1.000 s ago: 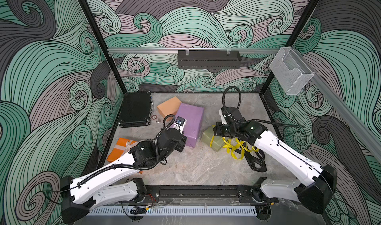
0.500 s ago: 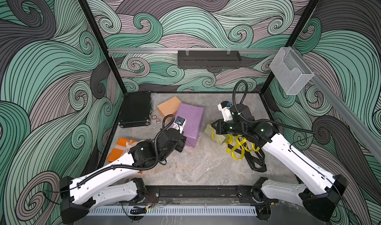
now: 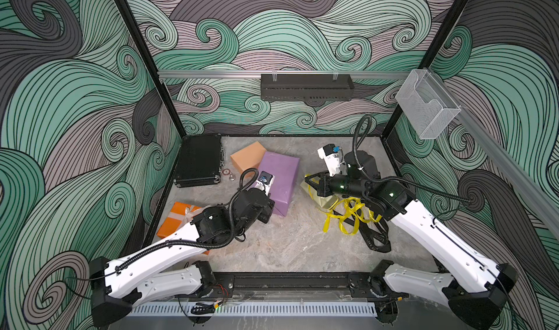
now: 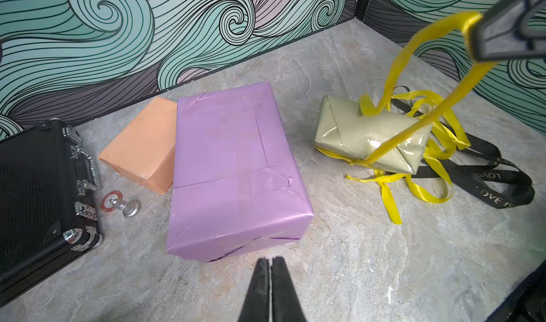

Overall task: Untie the ribbon bows on the gift boxes
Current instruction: Untie the ribbon from the gift box.

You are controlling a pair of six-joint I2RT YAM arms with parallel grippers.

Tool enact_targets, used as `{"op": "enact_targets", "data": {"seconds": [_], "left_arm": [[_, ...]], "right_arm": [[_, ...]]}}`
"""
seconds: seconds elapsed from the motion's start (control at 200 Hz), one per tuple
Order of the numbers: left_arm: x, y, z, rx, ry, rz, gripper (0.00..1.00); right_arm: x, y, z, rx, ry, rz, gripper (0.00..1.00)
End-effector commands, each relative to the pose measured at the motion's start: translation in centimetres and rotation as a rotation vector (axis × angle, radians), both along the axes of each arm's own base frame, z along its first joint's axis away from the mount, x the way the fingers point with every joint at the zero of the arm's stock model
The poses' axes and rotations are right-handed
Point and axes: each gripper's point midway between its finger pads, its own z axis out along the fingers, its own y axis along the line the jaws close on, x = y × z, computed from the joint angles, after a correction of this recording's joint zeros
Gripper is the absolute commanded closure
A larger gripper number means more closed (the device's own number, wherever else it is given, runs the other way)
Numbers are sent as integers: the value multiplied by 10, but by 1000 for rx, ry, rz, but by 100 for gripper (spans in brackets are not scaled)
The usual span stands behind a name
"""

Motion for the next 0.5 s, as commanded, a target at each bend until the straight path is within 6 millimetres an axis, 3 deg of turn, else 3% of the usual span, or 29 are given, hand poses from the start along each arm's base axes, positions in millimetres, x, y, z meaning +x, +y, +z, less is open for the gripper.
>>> {"op": "enact_targets", "data": {"seconds": [0.0, 0.285, 0.495], "left_arm": [[3, 3, 3, 9, -1, 23, 93], [3, 2, -1, 17, 13, 20, 92], [4, -2, -7, 37, 34, 18, 92]], "right_arm": [[-2, 3, 24, 31, -52, 18, 100], [-3, 4, 50, 80, -71, 18, 100], [1, 2, 43, 48, -63, 1, 100]]}}
